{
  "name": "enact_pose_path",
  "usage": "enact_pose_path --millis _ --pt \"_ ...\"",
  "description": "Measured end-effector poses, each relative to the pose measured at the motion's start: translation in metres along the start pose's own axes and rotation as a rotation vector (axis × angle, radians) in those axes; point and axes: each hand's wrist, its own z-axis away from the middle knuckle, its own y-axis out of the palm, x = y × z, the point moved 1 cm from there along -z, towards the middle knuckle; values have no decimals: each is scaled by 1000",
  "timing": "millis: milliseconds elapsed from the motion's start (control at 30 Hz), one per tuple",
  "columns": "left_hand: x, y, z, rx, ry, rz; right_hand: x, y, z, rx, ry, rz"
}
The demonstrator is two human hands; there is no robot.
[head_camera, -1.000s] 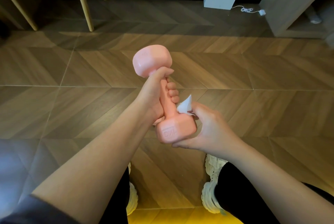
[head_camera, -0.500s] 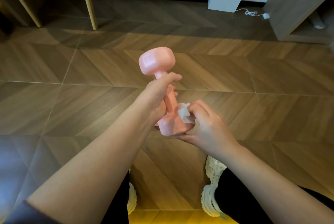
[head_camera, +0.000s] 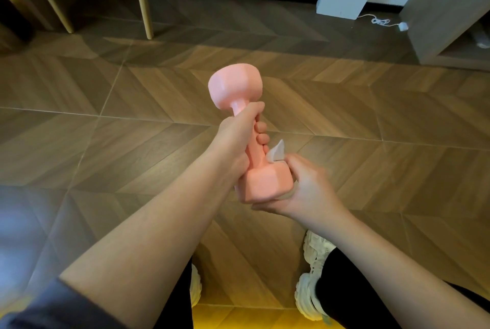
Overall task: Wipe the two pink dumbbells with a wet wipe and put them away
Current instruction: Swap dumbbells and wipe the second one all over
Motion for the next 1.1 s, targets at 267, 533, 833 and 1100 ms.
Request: enact_pose_path --millis 267,533,833,1100 --pt "-2 4 8 53 56 -65 -4 5 -5 -32 -17 154" --pt "-11 4 12 131 12 -72 -8 4 7 -198 -224 55" --pt "-13 5 19 168 43 -63 -9 7 7 -204 -319 -6" --pt "-10 2 13 71 48 -70 -7 2 10 -200 -482 88"
